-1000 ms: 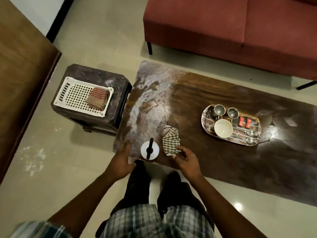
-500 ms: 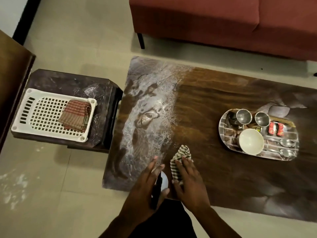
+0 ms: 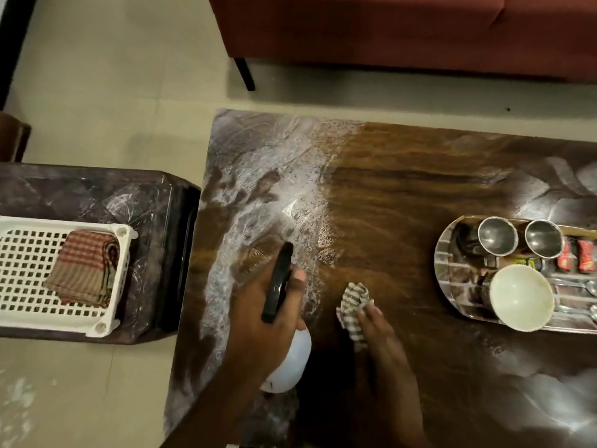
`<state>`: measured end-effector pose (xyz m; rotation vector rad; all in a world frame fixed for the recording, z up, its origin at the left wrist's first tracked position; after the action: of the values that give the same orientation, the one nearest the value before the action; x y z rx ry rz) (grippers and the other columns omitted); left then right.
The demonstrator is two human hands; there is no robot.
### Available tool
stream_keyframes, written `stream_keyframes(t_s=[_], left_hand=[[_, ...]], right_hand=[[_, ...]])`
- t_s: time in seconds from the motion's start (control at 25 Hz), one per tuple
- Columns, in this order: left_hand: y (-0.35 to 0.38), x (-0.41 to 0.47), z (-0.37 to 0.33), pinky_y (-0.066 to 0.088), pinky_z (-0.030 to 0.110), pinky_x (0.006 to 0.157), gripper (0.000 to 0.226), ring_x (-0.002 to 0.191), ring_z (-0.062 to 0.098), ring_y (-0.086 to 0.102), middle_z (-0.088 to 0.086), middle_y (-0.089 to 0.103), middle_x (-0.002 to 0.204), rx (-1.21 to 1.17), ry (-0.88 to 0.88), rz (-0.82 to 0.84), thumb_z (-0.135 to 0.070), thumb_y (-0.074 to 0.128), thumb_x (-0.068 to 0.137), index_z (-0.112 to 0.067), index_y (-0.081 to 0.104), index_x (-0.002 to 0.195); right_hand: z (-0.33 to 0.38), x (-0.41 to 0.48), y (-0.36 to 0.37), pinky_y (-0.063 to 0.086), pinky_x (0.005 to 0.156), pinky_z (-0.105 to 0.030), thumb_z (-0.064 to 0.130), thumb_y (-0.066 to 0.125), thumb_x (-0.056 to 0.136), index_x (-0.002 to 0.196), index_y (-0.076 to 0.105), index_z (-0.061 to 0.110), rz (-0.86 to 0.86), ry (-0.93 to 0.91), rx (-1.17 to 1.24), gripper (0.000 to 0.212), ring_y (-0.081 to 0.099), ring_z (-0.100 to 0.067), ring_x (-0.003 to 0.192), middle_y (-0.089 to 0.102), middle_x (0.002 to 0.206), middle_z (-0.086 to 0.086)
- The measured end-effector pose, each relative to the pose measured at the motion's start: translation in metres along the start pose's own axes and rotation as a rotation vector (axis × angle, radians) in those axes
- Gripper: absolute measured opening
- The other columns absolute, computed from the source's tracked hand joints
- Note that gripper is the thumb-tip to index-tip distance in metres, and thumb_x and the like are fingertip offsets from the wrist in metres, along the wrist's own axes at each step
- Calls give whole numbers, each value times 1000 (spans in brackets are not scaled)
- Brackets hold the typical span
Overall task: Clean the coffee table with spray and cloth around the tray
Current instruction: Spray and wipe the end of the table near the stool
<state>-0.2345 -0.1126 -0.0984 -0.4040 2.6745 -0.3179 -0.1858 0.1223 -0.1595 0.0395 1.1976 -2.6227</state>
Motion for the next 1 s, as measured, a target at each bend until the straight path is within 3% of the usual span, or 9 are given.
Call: stream_keyframes(t_s=[0.12, 0.28, 0.4, 0.52, 0.6, 0.72, 0.84, 0.92, 1.0], left_hand=[[14, 44, -22, 62, 53, 57, 42, 49, 31, 65, 12, 59, 57, 91, 14, 76, -60, 56, 104, -21, 66, 92], [26, 84, -36, 59, 61, 62, 54, 58, 45, 68, 22, 61, 60, 204, -18, 69, -53, 57, 108, -8, 61, 78], [28, 97, -37, 59, 60, 62, 62, 57, 48, 67, 31, 62, 63, 197, -64, 55, -48, 61, 107, 0, 57, 68], [28, 100, -32, 55, 54, 55, 59, 54, 44, 63, 23, 63, 60, 198, -53, 65, -52, 64, 104, -3, 63, 71], [24, 101, -29, 40, 43, 47, 57, 43, 28, 46, 6, 46, 47, 199, -22, 69, -52, 65, 104, -17, 51, 62], [14, 106, -23, 29, 32, 48, 63, 39, 15, 32, -4, 34, 42, 207, -17, 43, -52, 68, 102, -22, 42, 53], [8, 108, -18, 35, 37, 47, 59, 40, 25, 41, 6, 41, 44, 148, -40, 42, -58, 70, 99, -8, 69, 69], [7, 109, -18, 45, 44, 49, 56, 46, 35, 49, 17, 50, 53, 126, -40, 69, -60, 69, 99, -7, 72, 79], [2, 110, -16, 52, 50, 54, 55, 51, 39, 56, 20, 58, 59, 117, -56, 60, -59, 67, 100, -9, 65, 76]], right_hand=[[-6, 63, -41, 39, 121, -24, 18, 59, 107, 162, 43, 30, -238, 244, 189, 58, 44, -6, 151, 44, 165, 14], [-12, 163, -62, 30, 130, -36, 18, 54, 110, 164, 41, 18, -335, 236, 171, 55, 32, -12, 159, 39, 170, 4], [-15, 221, -59, 25, 132, -38, 18, 53, 109, 164, 41, 20, -352, 214, 73, 56, 25, -18, 163, 36, 172, 0], [-20, 257, -43, 15, 134, -40, 24, 51, 110, 166, 35, 22, -246, 269, -53, 59, 11, -23, 166, 25, 176, -3], [-14, 265, -28, 12, 135, -46, 28, 48, 111, 168, 31, 20, -152, 250, -145, 60, 6, -28, 166, 20, 178, -7], [11, 263, -5, 9, 134, -43, 39, 37, 114, 170, 22, 27, 102, -69, -337, 59, 2, -23, 166, 15, 179, -1], [5, 279, -16, 14, 134, -45, 49, 27, 112, 171, 15, 31, 262, -299, -538, 62, 2, -21, 167, 13, 179, 0], [-13, 316, -41, 15, 134, -52, 47, 28, 113, 171, 16, 28, 134, -91, -478, 62, 0, -28, 167, 10, 179, -7], [-14, 343, -43, 11, 134, -54, 42, 31, 113, 171, 17, 23, -10, 154, -375, 62, 0, -34, 166, 9, 179, -13]])
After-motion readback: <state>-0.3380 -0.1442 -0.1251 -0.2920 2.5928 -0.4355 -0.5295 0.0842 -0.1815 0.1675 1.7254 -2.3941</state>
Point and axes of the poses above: each hand's wrist, its own x-axis towards the middle knuckle, its own y-axis out of the palm, z = x × y, the point moved 9 cm from there along x, towards the middle knuckle
